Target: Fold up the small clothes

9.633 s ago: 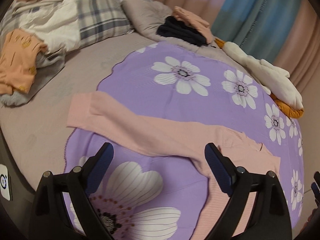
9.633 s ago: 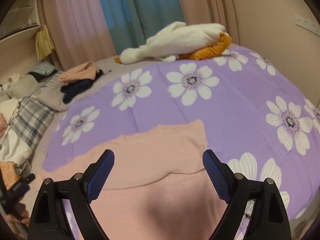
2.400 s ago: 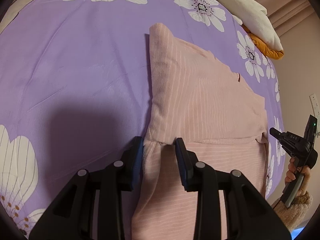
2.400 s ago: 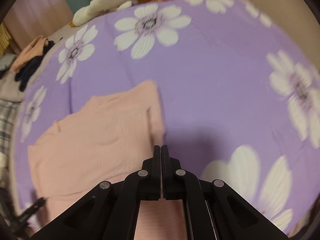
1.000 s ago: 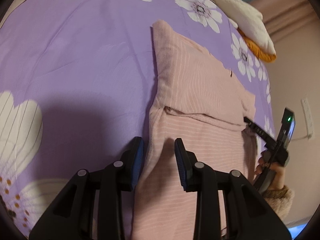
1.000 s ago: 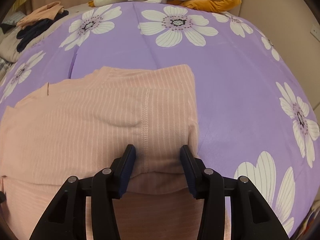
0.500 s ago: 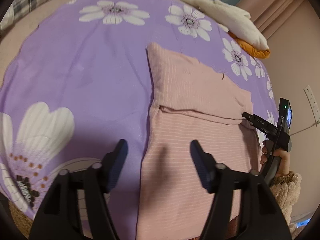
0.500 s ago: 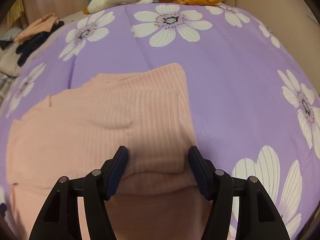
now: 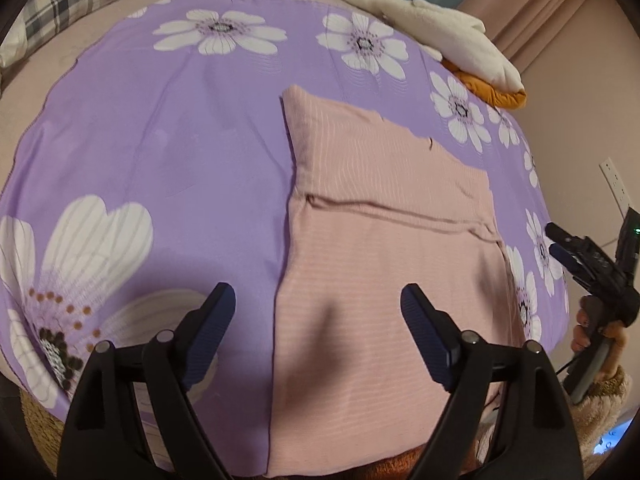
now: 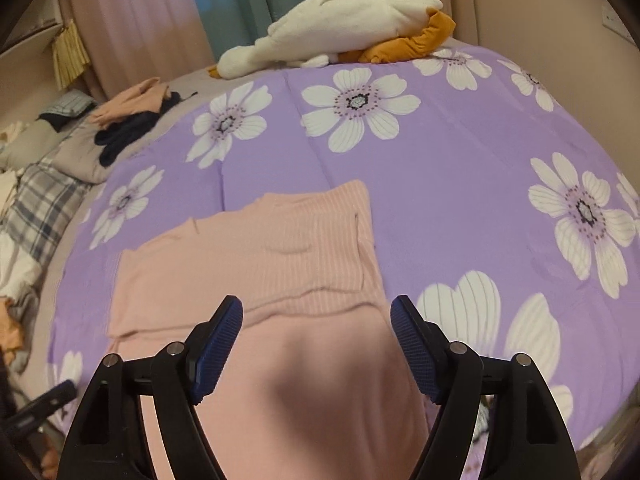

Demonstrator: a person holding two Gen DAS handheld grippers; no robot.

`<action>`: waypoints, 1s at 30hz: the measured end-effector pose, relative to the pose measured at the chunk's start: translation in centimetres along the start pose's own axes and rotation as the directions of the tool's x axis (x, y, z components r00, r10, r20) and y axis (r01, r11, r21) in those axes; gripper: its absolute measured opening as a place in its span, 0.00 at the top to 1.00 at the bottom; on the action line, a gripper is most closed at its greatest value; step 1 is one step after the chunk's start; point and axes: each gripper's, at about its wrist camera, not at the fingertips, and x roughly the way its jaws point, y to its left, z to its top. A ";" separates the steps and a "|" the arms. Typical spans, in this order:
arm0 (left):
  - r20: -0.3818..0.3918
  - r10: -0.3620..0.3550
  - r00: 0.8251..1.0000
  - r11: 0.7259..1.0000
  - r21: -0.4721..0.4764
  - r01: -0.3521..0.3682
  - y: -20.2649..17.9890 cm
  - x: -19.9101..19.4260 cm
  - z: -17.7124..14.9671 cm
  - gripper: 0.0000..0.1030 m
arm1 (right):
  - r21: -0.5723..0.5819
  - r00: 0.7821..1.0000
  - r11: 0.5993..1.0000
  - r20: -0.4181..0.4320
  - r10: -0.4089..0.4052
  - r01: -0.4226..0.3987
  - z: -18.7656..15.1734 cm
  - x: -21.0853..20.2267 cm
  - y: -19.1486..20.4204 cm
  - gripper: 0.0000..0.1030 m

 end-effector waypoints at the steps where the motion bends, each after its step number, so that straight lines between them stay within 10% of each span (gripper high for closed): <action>1: -0.012 -0.004 1.000 1.000 0.007 0.004 -0.1 0.2 -0.4 0.17 | 0.010 1.000 1.000 -0.007 0.012 -0.012 -0.4 -0.5 -0.2 0.26; 19: -0.222 -0.163 0.961 0.987 -0.046 0.157 1.5 1.0 -6.4 0.20 | 0.186 0.978 0.982 -0.209 0.001 0.039 -10.5 -3.8 -5.2 0.26; 30: -0.295 -0.205 0.933 0.979 -0.063 0.195 0.8 1.7 -7.7 0.55 | 0.253 0.940 0.967 -0.334 0.069 0.019 -14.6 -2.5 -6.3 0.35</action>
